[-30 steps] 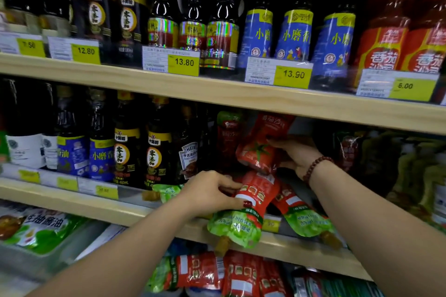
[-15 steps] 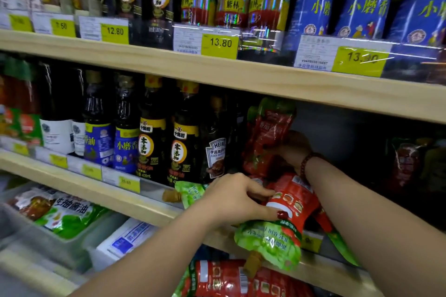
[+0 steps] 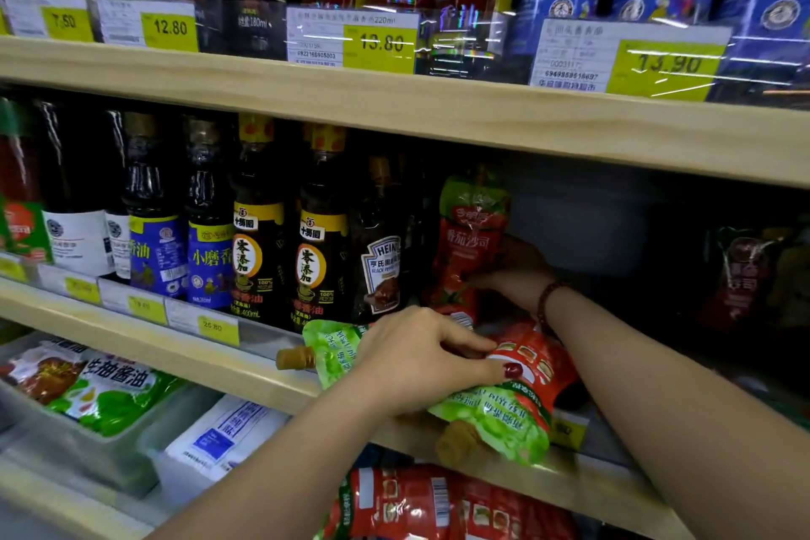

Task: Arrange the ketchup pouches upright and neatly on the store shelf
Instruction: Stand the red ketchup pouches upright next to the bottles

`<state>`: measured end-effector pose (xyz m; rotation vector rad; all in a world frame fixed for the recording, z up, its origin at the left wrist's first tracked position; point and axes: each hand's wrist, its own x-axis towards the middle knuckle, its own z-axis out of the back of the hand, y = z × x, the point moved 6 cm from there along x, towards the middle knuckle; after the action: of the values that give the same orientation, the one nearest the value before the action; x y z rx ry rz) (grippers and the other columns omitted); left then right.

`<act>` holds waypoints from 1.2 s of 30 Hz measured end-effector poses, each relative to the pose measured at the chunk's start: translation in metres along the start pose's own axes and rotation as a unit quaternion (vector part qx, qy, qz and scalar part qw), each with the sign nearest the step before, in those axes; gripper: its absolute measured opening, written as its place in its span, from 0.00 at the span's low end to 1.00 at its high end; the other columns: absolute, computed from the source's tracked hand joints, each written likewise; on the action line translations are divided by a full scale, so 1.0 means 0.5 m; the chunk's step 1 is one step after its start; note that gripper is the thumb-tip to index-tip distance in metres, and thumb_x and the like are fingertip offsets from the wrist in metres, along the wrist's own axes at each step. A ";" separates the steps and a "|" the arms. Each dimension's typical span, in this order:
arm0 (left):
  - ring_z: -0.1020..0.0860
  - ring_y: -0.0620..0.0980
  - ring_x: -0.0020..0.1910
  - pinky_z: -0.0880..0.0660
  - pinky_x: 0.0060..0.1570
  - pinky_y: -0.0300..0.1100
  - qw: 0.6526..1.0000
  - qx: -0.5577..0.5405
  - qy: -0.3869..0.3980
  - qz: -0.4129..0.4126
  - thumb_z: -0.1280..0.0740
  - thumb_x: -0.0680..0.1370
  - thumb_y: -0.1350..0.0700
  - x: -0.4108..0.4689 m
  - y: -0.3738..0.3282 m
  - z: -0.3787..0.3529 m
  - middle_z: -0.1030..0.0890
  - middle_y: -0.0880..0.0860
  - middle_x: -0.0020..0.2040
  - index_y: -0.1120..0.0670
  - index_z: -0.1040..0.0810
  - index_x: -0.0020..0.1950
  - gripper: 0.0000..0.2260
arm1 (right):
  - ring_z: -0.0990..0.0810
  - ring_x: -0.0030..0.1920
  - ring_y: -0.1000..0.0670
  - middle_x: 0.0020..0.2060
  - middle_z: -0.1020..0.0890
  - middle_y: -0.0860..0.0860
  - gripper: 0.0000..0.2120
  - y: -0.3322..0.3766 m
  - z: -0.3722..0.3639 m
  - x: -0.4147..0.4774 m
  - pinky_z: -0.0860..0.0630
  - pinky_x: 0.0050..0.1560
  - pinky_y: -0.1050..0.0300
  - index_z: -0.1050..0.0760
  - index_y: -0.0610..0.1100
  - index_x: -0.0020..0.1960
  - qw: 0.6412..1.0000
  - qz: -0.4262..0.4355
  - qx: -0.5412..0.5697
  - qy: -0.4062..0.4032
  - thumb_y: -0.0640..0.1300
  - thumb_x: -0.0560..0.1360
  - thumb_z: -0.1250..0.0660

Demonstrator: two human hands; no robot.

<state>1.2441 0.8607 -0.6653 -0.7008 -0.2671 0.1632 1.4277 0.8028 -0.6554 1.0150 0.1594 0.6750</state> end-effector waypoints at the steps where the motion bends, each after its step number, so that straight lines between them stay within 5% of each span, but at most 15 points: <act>1: 0.24 0.34 0.48 0.24 0.51 0.42 1.000 -0.001 0.000 0.001 0.32 0.61 0.30 0.000 0.000 0.000 0.19 0.31 0.45 0.27 0.23 0.48 0.16 | 0.22 0.52 0.51 0.56 0.20 0.50 0.27 0.002 -0.002 0.002 0.27 0.51 0.57 0.26 0.48 0.61 1.000 0.002 -0.002 0.005 0.43 0.63 0.23; 13: 0.24 0.36 0.50 0.24 0.51 0.42 1.000 -0.011 -0.011 -0.005 0.32 0.62 0.30 -0.001 0.004 0.000 0.19 0.32 0.46 0.28 0.23 0.49 0.16 | 0.22 0.55 0.49 0.56 0.20 0.50 0.25 -0.006 -0.023 0.038 0.26 0.59 0.49 0.25 0.49 0.59 1.000 0.005 -0.018 -0.003 0.43 0.64 0.23; 22: 0.25 0.39 0.56 0.26 0.56 0.44 1.000 -0.019 0.005 0.009 0.32 0.62 0.31 0.000 0.005 0.001 0.20 0.35 0.53 0.29 0.22 0.49 0.17 | 0.22 0.45 0.54 0.52 0.19 0.51 0.17 0.006 -0.016 0.018 0.25 0.51 0.56 0.22 0.51 0.50 1.000 -0.024 0.007 0.004 0.43 0.63 0.23; 29: 0.24 0.39 0.54 0.26 0.57 0.44 0.998 -0.038 0.036 0.021 0.32 0.61 0.31 0.001 0.004 -0.005 0.19 0.34 0.51 0.29 0.21 0.47 0.16 | 0.21 0.54 0.48 0.53 0.18 0.48 0.14 0.051 0.039 -0.044 0.26 0.60 0.51 0.19 0.45 0.51 0.998 -0.017 -0.061 -0.006 0.42 0.65 0.25; 33: 0.23 0.38 0.53 0.25 0.56 0.44 0.999 -0.034 0.032 0.026 0.33 0.60 0.29 -0.002 0.000 -0.005 0.19 0.33 0.49 0.29 0.21 0.44 0.15 | 0.20 0.49 0.52 0.48 0.18 0.49 0.15 0.086 0.080 -0.117 0.22 0.50 0.57 0.20 0.44 0.52 0.999 0.001 -0.017 -0.034 0.41 0.66 0.25; 36: 0.21 0.39 0.49 0.24 0.56 0.45 0.997 -0.071 0.023 0.019 0.29 0.65 0.38 -0.004 0.000 -0.002 0.17 0.36 0.45 0.37 0.17 0.43 0.09 | 0.19 0.44 0.54 0.42 0.16 0.51 0.08 0.104 0.084 -0.184 0.23 0.40 0.61 0.21 0.49 0.46 0.999 0.038 0.027 0.000 0.42 0.68 0.27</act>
<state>1.2427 0.8595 -0.6665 -0.8500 -0.2231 0.1656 1.3497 0.7357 -0.6063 1.0772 0.1409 0.7425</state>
